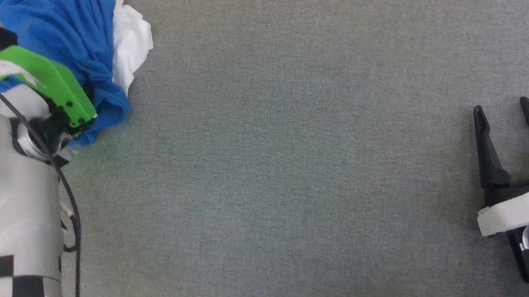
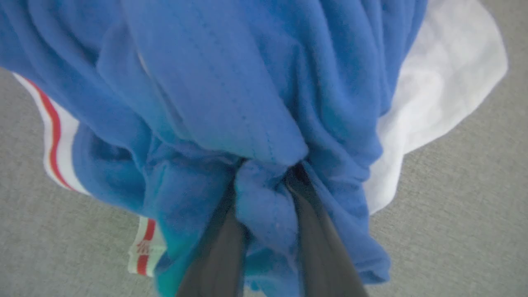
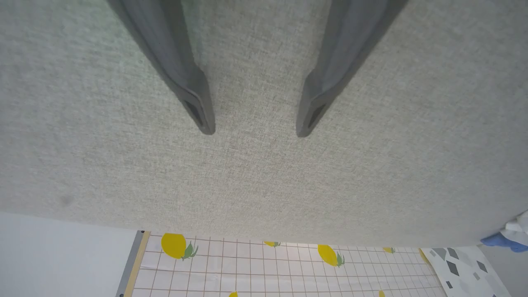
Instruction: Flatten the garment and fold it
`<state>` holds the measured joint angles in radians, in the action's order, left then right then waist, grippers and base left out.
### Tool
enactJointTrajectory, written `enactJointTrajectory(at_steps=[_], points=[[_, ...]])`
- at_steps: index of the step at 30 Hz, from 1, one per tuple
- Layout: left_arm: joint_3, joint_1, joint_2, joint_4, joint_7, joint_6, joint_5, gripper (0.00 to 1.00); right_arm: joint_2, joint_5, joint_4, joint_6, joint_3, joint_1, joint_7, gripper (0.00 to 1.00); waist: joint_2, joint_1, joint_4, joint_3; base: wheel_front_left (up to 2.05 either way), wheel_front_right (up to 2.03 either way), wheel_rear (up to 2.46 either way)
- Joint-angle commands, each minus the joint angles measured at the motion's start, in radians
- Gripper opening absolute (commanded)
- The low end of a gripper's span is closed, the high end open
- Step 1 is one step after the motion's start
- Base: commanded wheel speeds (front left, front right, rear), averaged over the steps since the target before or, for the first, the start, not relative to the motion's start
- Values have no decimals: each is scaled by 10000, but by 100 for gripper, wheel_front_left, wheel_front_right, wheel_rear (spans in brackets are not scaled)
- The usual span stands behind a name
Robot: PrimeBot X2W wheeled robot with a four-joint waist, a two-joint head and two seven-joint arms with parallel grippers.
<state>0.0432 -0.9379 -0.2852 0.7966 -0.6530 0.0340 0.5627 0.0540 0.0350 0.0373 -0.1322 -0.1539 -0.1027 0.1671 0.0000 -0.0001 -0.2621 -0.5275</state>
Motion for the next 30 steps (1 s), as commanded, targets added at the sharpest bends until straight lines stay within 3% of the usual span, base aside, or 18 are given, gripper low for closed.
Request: enactJointTrajectory(at_steps=[1,9,17,25,30], points=[[77,548,335,115,264,-3,-21,0,19,28,-188,15,2,-113,-17,100,0,1,-53,151,0,0,0],[-399,454,-39,-718,2730,18,-135,0,-11,-164,-793,15,87,-44,248,100,0,1,-152,1144,0,0,0],[-570,-479,-904,-1300,4513,406,-445,0,-33,-616,-1676,15,295,26,596,100,0,1,70,2345,0,0,0],[-136,-1427,-1191,-1760,4681,711,-568,0,-36,-1179,-2436,15,408,160,855,100,0,1,426,3327,0,0,0],[348,-1495,-926,-1996,4454,860,-363,0,-36,-1427,-2730,15,378,218,923,100,0,1,745,3890,0,0,0]])
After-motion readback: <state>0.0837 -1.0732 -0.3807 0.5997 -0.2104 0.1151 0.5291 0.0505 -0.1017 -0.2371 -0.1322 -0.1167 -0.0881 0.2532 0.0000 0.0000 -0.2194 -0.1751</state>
